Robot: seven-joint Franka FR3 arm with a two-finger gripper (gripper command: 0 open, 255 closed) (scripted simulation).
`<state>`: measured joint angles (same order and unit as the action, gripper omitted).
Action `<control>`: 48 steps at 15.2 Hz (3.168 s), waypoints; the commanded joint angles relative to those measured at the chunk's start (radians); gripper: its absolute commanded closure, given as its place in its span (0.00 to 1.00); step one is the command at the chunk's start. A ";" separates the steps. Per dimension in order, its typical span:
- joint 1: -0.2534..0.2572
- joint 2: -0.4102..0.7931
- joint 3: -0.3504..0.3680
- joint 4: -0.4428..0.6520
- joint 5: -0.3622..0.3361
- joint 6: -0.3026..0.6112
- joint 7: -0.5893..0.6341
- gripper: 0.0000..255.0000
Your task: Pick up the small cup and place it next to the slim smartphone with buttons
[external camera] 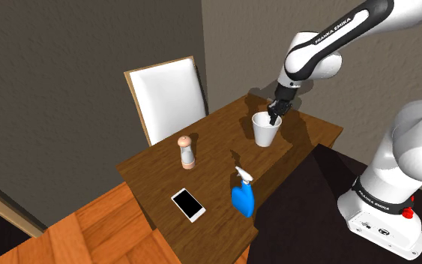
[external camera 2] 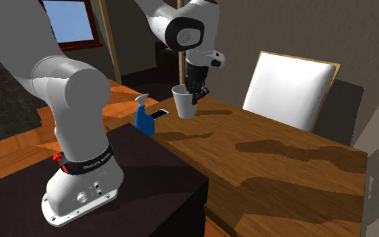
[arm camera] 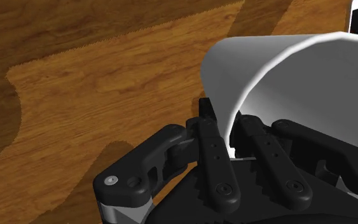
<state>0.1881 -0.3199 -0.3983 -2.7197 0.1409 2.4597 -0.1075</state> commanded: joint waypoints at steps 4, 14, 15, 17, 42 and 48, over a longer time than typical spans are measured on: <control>0.085 0.053 0.087 0.030 0.062 0.041 0.115 1.00; 0.226 0.225 0.237 0.193 0.141 0.084 0.332 1.00; 0.237 0.245 0.250 0.215 0.143 0.086 0.354 1.00; 0.258 0.287 0.274 0.263 0.145 0.086 0.398 1.00; 0.276 0.618 0.374 0.371 0.296 0.315 0.347 1.00; 0.251 0.699 0.409 0.386 0.347 0.380 0.296 1.00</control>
<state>0.4432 0.3702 0.0054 -2.3330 0.4803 2.8299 0.1957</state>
